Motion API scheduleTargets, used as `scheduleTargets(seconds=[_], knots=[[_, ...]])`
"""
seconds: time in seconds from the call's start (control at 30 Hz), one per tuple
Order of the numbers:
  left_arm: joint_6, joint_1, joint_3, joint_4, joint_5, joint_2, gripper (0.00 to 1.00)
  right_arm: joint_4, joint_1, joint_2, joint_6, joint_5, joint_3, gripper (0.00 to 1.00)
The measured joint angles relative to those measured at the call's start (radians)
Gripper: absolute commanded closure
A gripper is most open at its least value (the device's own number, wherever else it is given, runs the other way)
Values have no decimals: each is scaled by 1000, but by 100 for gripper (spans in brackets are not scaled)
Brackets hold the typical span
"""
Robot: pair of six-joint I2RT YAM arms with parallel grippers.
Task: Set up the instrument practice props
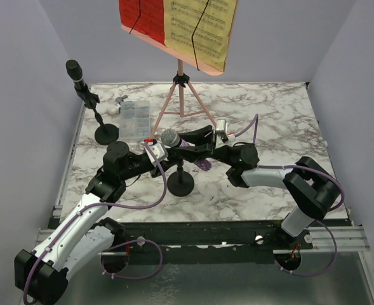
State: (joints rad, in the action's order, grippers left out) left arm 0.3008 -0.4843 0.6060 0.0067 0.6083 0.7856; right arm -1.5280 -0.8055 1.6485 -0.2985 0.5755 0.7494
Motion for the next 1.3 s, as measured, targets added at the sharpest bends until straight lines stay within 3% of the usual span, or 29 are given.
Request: scheduleTargets(seconds=[0.07,0.2,0.33,0.43,0.5,0.8,1.1,1.3], knots=[[-1,0,0,0,0,0,100,-1,-2,-2,0,-13,-6,87],[-2,0,-1,-3,5,0,100,-2,-7,-12,0,-39,-26,67],[-10,-2,-8,-1,10,-10,49,-1,-14,-35,0,-61,-51,43],[-28,-6,-31,18,7,-43,29,9,-19,-69,1,-72,-97,32],[-51,-6,-41,40,7,-66,3,27,-20,-96,5,-80,-125,25],[-98,-2,-41,108,4,-100,1,383,-20,-396,28,-171,-141,4],[-119,-2,-41,124,-20,-153,2,942,-20,-700,-45,-315,-153,6],[-135,-1,-41,126,-39,-159,17,1249,-20,-703,-193,-391,-50,14]])
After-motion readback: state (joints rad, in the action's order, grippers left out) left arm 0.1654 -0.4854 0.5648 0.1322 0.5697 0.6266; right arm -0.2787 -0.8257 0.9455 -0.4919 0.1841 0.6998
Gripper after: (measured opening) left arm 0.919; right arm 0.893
